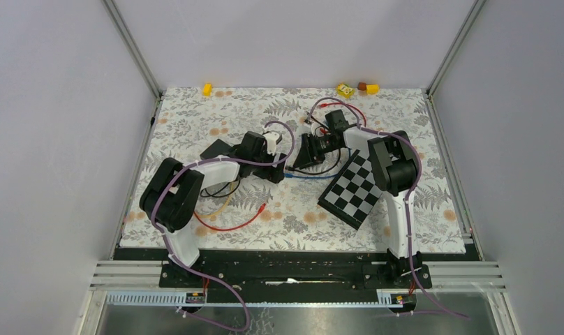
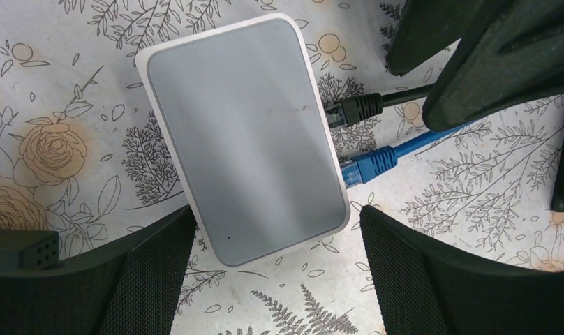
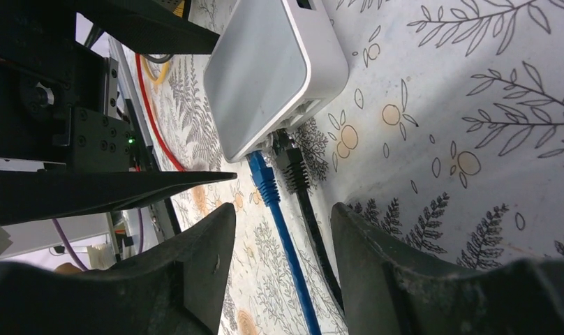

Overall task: Pull the plug from the switch port
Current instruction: Move the switch port to the center of the board, then pull the connector from the switch port.

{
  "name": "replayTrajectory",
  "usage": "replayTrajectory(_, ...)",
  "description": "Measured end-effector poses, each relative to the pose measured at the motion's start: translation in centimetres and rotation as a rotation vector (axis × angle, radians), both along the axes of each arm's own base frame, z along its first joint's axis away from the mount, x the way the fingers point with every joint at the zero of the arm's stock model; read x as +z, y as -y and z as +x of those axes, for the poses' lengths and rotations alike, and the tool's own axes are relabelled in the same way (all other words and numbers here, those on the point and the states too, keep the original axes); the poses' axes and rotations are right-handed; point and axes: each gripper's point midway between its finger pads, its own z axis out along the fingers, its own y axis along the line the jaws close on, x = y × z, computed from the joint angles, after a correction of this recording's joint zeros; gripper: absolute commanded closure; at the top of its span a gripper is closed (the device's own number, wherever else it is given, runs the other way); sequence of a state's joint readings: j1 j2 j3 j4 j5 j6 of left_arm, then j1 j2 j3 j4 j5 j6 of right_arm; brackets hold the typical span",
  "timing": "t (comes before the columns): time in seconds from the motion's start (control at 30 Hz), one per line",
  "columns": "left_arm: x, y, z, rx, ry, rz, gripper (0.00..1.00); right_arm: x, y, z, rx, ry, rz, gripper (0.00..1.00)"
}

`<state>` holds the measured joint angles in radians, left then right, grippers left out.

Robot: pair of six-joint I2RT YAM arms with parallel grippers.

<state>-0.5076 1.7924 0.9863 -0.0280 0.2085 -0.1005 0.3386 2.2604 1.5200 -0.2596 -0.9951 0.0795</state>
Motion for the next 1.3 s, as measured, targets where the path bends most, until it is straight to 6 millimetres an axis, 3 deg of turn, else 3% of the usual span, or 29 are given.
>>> replayTrajectory(0.5, -0.1, -0.2, -0.2, 0.001, -0.001, 0.000, 0.25, -0.2, -1.2, -0.3, 0.003, -0.061, 0.067, 0.44)
replayTrajectory(1.3, 0.0, 0.4, 0.1, 0.004, -0.009, -0.053, 0.26, -0.7, -2.8, -0.2, -0.013, -0.150, 0.138, 0.56)
